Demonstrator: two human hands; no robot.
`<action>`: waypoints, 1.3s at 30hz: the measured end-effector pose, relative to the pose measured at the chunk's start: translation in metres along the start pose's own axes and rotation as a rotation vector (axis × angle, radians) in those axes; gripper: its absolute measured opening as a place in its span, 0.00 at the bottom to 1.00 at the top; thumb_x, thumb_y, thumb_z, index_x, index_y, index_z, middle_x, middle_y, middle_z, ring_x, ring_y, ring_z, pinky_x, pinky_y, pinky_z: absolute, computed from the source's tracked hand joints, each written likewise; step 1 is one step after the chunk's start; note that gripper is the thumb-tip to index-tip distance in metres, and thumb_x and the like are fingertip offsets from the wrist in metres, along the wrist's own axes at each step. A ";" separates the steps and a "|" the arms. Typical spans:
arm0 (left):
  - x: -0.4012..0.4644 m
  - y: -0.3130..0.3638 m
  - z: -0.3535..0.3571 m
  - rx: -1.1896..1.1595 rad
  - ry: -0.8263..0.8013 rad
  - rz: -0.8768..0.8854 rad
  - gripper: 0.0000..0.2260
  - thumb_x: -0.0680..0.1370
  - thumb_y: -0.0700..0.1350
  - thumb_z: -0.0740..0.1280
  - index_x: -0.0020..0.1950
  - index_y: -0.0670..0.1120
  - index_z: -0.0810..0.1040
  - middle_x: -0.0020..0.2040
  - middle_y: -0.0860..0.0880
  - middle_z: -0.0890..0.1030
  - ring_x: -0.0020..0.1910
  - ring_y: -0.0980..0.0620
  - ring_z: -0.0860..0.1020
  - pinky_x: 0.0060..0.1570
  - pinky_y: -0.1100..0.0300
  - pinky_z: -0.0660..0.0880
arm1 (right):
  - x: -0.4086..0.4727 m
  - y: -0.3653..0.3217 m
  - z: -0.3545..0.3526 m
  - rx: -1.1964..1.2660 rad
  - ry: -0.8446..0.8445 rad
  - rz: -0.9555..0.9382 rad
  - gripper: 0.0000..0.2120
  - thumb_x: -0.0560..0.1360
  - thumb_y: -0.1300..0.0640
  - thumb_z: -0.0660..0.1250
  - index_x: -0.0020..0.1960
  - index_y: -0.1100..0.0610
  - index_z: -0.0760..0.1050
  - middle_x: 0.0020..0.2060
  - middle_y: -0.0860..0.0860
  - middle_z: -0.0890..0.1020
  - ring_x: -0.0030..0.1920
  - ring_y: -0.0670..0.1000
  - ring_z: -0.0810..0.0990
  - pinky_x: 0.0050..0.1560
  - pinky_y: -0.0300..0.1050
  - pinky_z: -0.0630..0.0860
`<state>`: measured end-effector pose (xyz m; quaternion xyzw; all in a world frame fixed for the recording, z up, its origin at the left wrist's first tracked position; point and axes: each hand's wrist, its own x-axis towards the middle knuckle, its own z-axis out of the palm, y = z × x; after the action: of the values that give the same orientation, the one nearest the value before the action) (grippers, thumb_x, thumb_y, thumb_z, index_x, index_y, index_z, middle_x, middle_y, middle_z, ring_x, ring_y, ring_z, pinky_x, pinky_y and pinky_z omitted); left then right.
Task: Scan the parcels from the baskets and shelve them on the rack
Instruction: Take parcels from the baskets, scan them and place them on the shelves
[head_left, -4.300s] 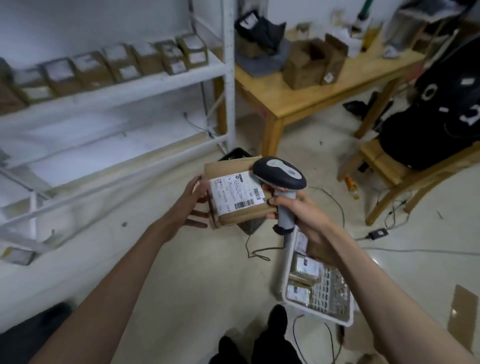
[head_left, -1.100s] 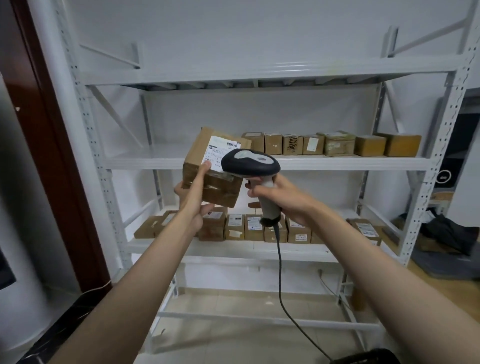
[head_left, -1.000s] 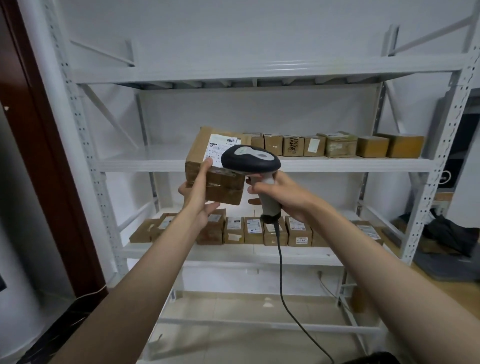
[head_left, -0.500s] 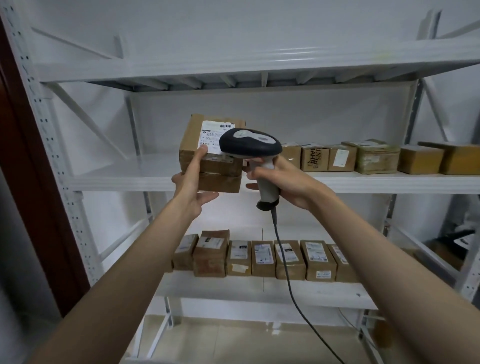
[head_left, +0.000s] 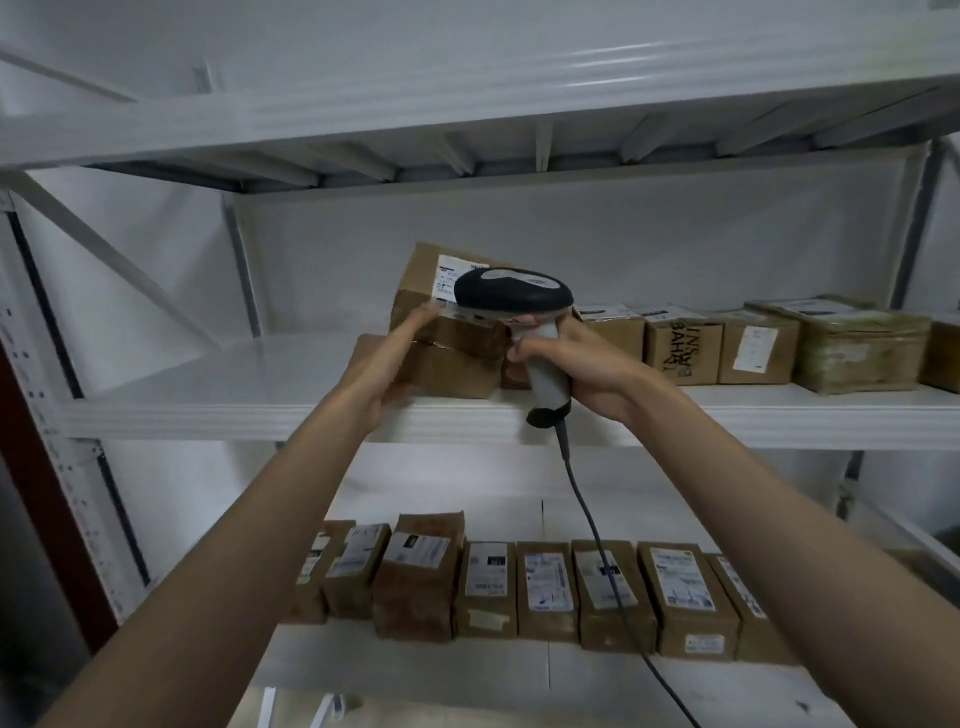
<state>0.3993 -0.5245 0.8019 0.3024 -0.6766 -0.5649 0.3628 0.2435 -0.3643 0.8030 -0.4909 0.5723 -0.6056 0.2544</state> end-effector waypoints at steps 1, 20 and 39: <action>0.009 -0.003 0.000 0.042 -0.005 0.005 0.33 0.70 0.69 0.71 0.68 0.51 0.74 0.62 0.50 0.80 0.56 0.51 0.78 0.62 0.51 0.76 | 0.007 0.005 -0.001 -0.001 0.014 0.002 0.18 0.76 0.65 0.69 0.64 0.54 0.73 0.54 0.53 0.79 0.52 0.49 0.78 0.43 0.36 0.79; 0.053 -0.035 0.002 0.417 -0.105 0.019 0.09 0.75 0.52 0.74 0.45 0.60 0.74 0.45 0.62 0.75 0.43 0.62 0.73 0.38 0.65 0.67 | 0.030 0.033 0.013 -0.023 0.077 0.106 0.18 0.75 0.62 0.72 0.62 0.57 0.73 0.54 0.56 0.78 0.53 0.53 0.76 0.49 0.47 0.75; -0.150 -0.061 -0.004 0.366 -0.152 0.129 0.15 0.76 0.53 0.73 0.58 0.49 0.76 0.61 0.49 0.76 0.56 0.52 0.75 0.51 0.58 0.70 | -0.208 0.018 0.074 0.144 0.327 0.124 0.17 0.75 0.69 0.68 0.63 0.60 0.77 0.64 0.59 0.79 0.66 0.60 0.77 0.62 0.54 0.80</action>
<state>0.4858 -0.4151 0.7203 0.2758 -0.8112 -0.4294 0.2854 0.3850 -0.2197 0.7125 -0.3304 0.5904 -0.6998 0.2294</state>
